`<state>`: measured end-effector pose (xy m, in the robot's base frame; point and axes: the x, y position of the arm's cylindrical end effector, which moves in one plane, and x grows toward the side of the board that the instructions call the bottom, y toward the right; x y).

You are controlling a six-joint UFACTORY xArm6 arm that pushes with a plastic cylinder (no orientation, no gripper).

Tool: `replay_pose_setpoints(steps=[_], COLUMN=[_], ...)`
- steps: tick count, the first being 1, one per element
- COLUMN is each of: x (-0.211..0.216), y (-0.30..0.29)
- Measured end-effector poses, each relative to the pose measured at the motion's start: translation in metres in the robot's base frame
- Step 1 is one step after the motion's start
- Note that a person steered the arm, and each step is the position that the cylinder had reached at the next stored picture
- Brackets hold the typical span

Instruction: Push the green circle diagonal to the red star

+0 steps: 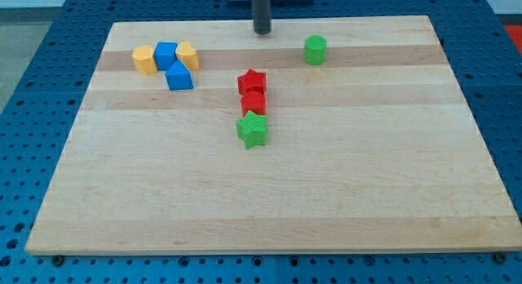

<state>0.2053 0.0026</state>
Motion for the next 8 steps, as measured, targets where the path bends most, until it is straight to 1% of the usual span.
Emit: replay_pose_setpoints(steps=[1, 2, 3, 4, 5, 6, 8], x=[0.0, 0.0, 0.042, 0.064, 0.097, 0.097, 0.097], y=[0.087, 0.119, 0.151, 0.151, 0.148, 0.145, 0.111])
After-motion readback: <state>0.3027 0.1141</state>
